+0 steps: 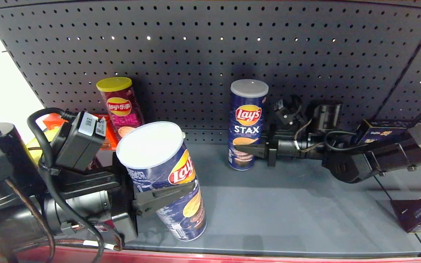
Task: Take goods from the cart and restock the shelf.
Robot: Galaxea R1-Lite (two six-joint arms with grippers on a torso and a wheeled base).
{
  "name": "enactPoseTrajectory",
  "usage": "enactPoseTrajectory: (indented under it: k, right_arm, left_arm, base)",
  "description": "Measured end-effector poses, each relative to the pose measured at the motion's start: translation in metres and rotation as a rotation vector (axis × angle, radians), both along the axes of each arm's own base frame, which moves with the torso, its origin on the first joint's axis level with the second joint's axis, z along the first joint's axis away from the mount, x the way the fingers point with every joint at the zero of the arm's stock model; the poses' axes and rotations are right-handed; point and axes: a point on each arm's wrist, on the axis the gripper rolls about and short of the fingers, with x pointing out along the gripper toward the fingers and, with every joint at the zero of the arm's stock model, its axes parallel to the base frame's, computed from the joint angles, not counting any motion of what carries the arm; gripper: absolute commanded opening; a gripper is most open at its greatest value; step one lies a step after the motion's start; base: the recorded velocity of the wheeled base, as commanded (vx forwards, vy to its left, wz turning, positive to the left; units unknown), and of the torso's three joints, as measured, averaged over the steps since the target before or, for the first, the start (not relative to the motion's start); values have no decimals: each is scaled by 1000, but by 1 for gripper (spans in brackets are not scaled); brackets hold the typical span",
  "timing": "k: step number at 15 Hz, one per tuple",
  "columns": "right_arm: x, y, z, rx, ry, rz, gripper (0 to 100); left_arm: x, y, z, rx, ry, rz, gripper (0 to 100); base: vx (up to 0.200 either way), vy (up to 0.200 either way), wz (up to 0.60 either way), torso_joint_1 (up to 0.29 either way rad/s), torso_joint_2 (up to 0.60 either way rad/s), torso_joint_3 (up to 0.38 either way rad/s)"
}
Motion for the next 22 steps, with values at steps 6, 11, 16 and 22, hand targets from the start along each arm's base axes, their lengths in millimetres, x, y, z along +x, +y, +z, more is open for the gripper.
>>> enactPoseTrajectory:
  k: [6, 11, 16, 22]
  right_arm:
    - [-72, -14, 21, -5, 2, 8, 0]
    - [-128, -29, 7, 6, -25, 5, 0]
    - [-151, -41, -21, -5, -12, -27, 0]
    - [-154, -33, -43, -37, 38, -17, 0]
  left_arm:
    - [0, -1, 1, -2, -5, -5, 0]
    - [0, -1, 2, -2, -6, -7, 0]
    - [-1, -1, 1, -2, -4, -4, 0]
    - [-1, -1, 0, 1, -1, -2, 0]
  base:
    - [0, 0, 0, 0, 0, 0]
    - [0, 0, 0, 0, 0, 0]
    - [0, 0, 0, 0, 0, 0]
    - [0, 0, 0, 0, 0, 0]
